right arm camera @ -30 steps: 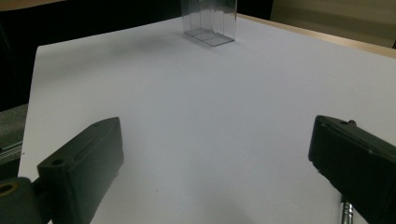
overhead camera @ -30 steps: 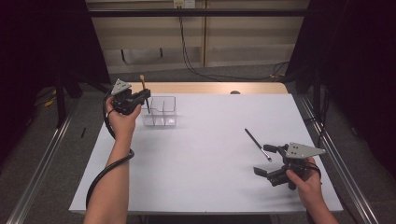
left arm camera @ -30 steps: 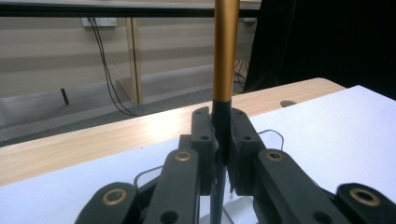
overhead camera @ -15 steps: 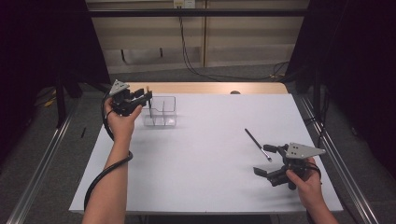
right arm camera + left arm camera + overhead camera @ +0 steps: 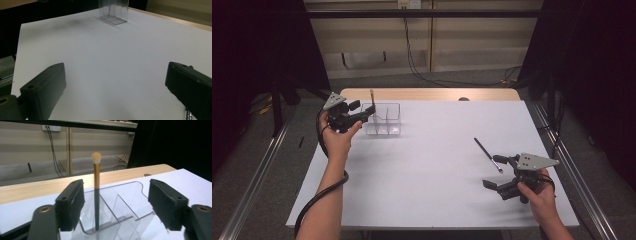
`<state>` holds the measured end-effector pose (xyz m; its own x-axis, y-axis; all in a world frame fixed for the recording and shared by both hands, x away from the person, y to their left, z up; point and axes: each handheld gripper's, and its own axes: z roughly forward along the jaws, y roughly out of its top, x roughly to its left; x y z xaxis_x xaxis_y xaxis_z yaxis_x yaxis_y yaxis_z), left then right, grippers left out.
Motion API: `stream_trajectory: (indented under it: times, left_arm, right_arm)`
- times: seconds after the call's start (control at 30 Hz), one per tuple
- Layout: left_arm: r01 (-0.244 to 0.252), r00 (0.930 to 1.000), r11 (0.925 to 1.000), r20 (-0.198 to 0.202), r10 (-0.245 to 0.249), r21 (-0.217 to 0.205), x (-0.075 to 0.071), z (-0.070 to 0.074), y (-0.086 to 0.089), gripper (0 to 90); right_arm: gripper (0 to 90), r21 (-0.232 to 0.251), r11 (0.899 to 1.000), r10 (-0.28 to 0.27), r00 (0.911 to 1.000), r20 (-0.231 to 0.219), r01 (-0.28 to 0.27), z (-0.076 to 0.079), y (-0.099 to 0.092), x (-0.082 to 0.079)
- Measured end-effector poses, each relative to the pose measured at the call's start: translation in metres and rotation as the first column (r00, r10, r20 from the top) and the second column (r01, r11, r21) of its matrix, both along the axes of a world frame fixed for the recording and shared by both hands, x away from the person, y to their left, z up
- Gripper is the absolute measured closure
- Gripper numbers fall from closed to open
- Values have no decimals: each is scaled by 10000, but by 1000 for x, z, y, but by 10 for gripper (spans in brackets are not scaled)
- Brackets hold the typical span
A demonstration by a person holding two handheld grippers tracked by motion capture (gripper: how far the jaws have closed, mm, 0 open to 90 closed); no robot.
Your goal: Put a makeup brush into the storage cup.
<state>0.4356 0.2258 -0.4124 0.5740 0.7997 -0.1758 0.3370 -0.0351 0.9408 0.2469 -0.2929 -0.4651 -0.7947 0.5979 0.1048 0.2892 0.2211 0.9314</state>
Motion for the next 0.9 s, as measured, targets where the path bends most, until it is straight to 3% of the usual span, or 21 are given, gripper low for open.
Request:
stream_trajectory:
  times: [0.43,0.9]
  left_arm:
    - [686,9976,9975,116,-684,-180,-15,-12,2,146]
    - [1509,9885,9880,17,-1509,-322,-31,-16,-1,42]
  right_arm:
    - [27,19,10000,-25,10000,-9,25,0,0,0]
    - [28,11,10000,-6,10000,-9,6,0,1,0]
